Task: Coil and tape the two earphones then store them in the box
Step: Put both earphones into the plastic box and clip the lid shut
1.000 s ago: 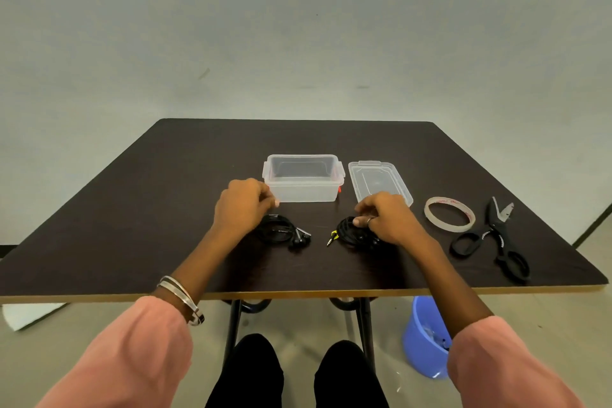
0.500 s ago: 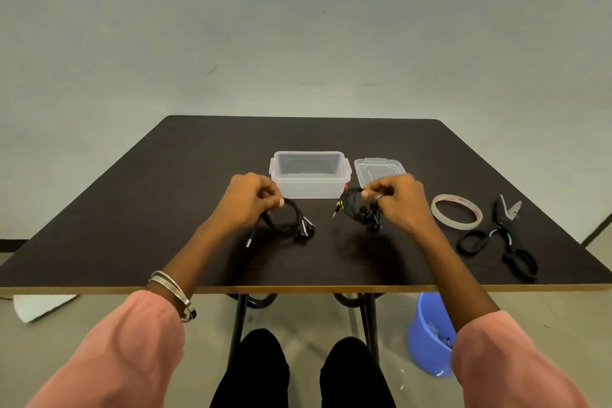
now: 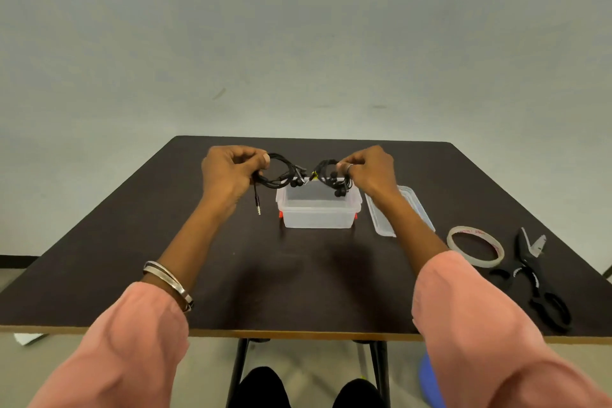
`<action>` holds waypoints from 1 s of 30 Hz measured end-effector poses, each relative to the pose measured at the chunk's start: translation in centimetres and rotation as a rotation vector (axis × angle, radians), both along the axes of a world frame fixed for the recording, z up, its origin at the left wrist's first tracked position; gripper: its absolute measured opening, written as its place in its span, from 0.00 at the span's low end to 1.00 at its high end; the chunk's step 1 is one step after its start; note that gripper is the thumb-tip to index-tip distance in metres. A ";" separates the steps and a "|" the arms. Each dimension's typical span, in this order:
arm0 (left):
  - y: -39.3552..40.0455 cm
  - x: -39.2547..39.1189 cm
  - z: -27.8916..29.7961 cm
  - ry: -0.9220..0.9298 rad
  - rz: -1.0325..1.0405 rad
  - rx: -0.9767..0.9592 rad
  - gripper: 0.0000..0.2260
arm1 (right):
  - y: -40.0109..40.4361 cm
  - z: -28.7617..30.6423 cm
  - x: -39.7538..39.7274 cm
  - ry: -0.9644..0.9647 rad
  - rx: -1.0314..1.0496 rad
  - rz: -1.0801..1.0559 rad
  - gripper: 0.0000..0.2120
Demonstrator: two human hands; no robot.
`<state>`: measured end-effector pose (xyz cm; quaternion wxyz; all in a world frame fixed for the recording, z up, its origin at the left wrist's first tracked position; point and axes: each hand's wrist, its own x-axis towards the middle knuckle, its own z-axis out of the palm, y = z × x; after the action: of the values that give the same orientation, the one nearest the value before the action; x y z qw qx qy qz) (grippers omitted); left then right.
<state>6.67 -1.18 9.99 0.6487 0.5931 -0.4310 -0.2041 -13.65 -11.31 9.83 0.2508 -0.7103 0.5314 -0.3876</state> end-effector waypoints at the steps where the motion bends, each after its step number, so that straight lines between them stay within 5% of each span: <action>1: -0.3 0.1 0.0 0.002 0.008 0.005 0.05 | -0.7 -0.5 0.6 0.072 0.010 0.010 0.04; 9: -2.2 0.6 -1.2 0.034 0.032 0.044 0.03 | -2.5 -3.7 2.8 0.650 -0.013 -0.110 0.10; 19: -3.3 -0.4 -2.3 0.053 0.073 0.094 0.01 | -2.5 -4.3 2.5 0.752 -0.046 -0.200 0.21; 23: -3.8 -1.7 -1.7 0.068 0.112 0.087 0.01 | -2.5 -3.8 2.4 0.696 0.040 -0.170 0.23; 30: -5.9 -4.0 -0.4 0.047 0.058 0.098 0.01 | -3.0 -1.7 0.0 0.227 0.108 -0.255 0.11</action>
<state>2.72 -7.09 9.61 0.6344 0.6317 -0.3876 -0.2200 -13.63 -14.34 8.12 0.1757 -0.6617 0.6622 -0.3045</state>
